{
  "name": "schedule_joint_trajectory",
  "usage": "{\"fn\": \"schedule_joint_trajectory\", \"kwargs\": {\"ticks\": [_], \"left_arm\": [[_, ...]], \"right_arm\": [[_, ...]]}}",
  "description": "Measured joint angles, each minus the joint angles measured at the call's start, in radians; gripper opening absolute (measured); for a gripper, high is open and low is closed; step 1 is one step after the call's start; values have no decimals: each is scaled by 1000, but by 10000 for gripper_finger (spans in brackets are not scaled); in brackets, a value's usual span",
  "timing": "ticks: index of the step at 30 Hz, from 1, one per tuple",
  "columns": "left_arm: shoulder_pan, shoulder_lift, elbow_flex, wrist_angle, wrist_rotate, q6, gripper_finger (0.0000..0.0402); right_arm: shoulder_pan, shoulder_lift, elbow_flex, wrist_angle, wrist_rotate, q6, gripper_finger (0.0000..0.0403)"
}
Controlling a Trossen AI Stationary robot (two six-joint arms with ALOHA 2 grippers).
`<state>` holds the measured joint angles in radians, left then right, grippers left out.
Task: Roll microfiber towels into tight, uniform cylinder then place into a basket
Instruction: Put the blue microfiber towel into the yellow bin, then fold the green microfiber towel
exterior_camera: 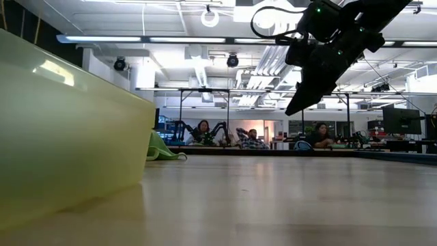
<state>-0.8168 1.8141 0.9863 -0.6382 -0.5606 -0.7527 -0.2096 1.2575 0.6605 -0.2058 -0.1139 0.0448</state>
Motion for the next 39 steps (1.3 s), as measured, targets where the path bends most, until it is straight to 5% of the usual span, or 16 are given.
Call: {"fn": "schedule_joint_trajectory", "kwargs": {"ticks": [14, 25, 32, 39], "left_arm": [[95, 0, 155, -173, 174, -36, 139], [136, 0, 343, -514, 107, -8, 131], [318, 0, 364, -738, 75, -11, 109], [592, 0, 364, -737, 53, 257, 93]], "right_arm": [[0, 0, 0, 0, 0, 0, 155], [0, 0, 0, -1, -1, 0, 155], [0, 0, 0, -2, -1, -27, 155], [0, 0, 0, -2, -1, -27, 155]]}}
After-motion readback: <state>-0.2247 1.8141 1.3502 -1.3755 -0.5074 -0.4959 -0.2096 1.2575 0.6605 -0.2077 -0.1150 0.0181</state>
